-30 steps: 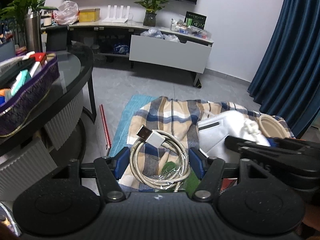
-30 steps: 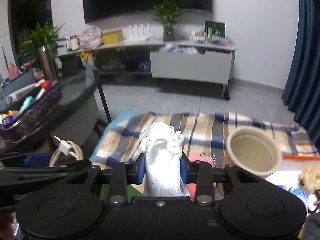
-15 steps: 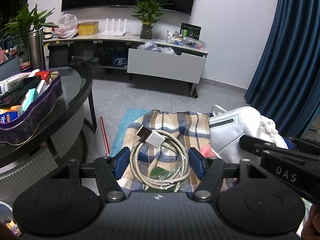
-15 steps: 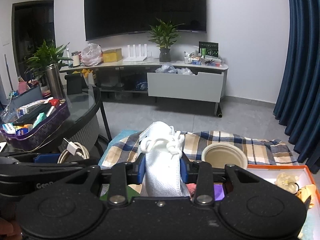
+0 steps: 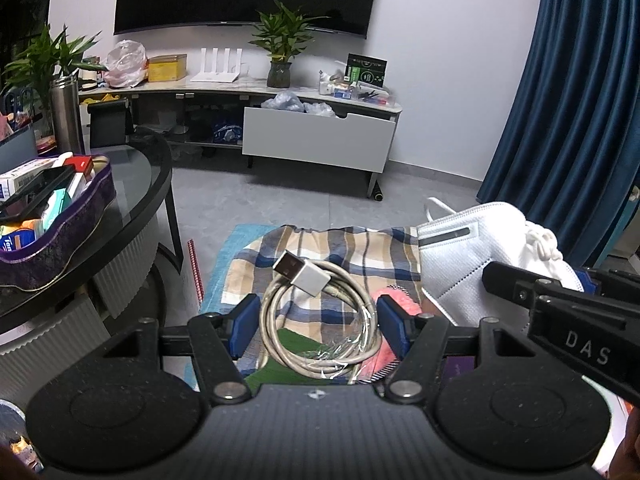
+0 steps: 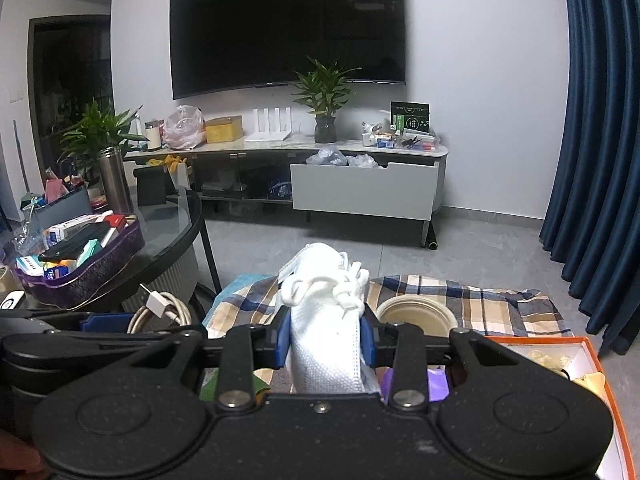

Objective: Organize soft objects
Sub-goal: 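Carry the white cloth in the right tool and cable coil in the left tool to the box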

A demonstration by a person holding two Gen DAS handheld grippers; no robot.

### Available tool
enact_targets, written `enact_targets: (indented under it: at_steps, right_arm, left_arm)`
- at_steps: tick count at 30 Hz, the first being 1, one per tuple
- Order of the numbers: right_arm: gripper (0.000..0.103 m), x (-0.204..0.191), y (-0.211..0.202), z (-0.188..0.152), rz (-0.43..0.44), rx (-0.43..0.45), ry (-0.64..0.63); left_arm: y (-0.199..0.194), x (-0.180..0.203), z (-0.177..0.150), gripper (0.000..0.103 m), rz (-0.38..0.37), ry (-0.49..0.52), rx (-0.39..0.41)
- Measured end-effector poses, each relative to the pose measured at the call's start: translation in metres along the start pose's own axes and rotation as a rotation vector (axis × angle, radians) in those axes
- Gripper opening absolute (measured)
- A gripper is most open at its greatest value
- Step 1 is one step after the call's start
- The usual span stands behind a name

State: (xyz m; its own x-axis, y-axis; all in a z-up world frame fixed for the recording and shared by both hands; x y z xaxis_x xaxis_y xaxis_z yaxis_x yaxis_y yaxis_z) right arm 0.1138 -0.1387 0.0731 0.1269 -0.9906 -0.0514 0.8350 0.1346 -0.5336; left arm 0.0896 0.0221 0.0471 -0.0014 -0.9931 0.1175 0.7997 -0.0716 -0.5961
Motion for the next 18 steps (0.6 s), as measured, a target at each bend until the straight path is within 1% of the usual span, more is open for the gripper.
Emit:
enact_targets:
  at_steps: [13,18]
  right_arm:
    - [0.042,0.037,-0.028,-0.003,-0.014,0.021,0.010]
    - [0.042,0.053,-0.036,-0.005,-0.025,0.028,0.020]
  left_arm:
    - [-0.006,0.032,-0.004,0.065,-0.026,0.008,-0.001]
    - [-0.005,0.048,-0.004,0.065,-0.038,0.026,-0.002]
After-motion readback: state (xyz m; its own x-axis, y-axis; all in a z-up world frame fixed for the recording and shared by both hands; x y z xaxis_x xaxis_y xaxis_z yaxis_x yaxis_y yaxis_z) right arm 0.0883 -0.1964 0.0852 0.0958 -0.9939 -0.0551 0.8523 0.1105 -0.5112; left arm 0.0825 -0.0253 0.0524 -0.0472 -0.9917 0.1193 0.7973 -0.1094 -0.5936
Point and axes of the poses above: each gripper's, at about its wrist camera, not at the fingertips, and y roughly the way its jaws point, x to its right, z to its top, the point moved 4 cm from there along y, roughly the way its jaws point, and after that the axes turned 1 degree about y, right-handed, at the moved point
